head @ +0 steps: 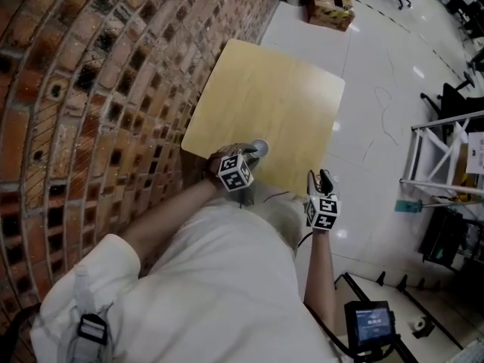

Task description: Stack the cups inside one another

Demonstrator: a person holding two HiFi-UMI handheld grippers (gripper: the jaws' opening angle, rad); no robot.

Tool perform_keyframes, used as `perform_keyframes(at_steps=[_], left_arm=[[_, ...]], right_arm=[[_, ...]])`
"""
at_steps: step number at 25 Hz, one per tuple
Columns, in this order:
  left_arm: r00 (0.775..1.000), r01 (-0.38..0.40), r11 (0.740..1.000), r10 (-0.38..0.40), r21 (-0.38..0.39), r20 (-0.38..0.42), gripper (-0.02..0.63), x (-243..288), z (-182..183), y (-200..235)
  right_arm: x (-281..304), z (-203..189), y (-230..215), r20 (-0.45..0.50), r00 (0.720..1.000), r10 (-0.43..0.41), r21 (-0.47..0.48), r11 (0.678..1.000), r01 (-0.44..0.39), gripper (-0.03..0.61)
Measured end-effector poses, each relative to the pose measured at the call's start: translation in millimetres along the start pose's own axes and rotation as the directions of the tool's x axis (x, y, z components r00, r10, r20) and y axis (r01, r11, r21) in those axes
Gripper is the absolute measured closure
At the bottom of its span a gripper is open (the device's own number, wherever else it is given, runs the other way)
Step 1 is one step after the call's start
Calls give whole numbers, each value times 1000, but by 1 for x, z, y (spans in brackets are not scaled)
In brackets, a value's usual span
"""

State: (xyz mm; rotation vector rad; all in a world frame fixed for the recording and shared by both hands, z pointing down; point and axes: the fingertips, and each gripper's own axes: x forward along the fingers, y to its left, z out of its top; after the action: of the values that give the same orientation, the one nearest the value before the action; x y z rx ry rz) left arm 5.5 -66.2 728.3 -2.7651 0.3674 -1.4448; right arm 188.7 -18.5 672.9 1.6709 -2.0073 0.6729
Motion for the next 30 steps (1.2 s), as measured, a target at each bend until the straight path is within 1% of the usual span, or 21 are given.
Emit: perform_keyframes(at_steps=[3, 5, 6, 8, 11, 12, 13, 16, 17, 18, 19, 20, 23, 25, 27, 28, 29, 30], left_arm=[[999, -25, 993, 30, -119, 41, 495, -12, 0, 13], [995, -47, 976, 66, -212, 81, 494, -26, 3, 26], [992, -53, 961, 83, -270, 99, 494, -30, 2, 31], [987, -53, 922, 106, -384, 117, 488, -32, -4, 38], [985, -50, 869, 123, -493, 117, 477, -33, -9, 43], [984, -45, 846, 128, -531, 121, 476, -34, -9, 44], [982, -38, 818, 137, -574, 130, 477, -35, -8, 45], [966, -23, 708, 198, -706, 168, 483, -44, 0, 56], [959, -23, 687, 220, -726, 177, 483, -48, 6, 58], [954, -24, 682, 235, -731, 187, 485, -51, 13, 59], [950, -23, 688, 242, -725, 199, 487, -54, 21, 56], [946, -19, 701, 242, -712, 213, 491, -56, 31, 53], [935, -10, 753, 240, -657, 261, 494, -59, 64, 41], [920, -32, 788, 264, -615, 290, 494, -67, 83, 35], [906, -65, 820, 287, -569, 311, 494, -76, 96, 22], [903, -78, 834, 291, -546, 315, 504, -81, 101, 12], [903, -86, 847, 289, -525, 318, 549, -84, 106, 3], [903, -88, 856, 284, -509, 322, 572, -86, 111, -4]], right_arm=[[1, 26, -3, 49, 999, 10, 5, 1000, -10, 431], [3, 41, -1, 75, 997, 28, -5, 1000, -28, 431], [4, 48, 0, 84, 996, 39, -18, 999, -37, 431], [4, 60, -2, 100, 993, 54, -41, 998, -50, 431], [-2, 76, -10, 138, 989, 59, -43, 998, -54, 431], [-6, 80, -13, 151, 987, 59, -39, 998, -54, 431], [-10, 84, -16, 164, 985, 58, -35, 998, -53, 431], [-27, 98, -26, 210, 976, 52, -26, 999, -48, 431], [-34, 102, -29, 225, 973, 49, -22, 999, -45, 431], [-42, 104, -32, 238, 970, 45, -16, 999, -43, 431], [-50, 105, -36, 249, 968, 41, -10, 999, -39, 431], [-59, 104, -40, 260, 965, 35, -4, 999, -35, 431], [-82, 103, -54, 296, 955, 17, 8, 1000, -20, 431], [-96, 97, -60, 312, 950, 8, 7, 1000, -10, 437], [-114, 81, -64, 312, 950, -3, 8, 1000, 1, 439], [-125, 70, -67, 310, 951, -12, 14, 1000, 8, 439], [-136, 60, -70, 311, 950, -23, 23, 1000, 17, 439], [-146, 53, -76, 315, 948, -35, 33, 999, 26, 439]])
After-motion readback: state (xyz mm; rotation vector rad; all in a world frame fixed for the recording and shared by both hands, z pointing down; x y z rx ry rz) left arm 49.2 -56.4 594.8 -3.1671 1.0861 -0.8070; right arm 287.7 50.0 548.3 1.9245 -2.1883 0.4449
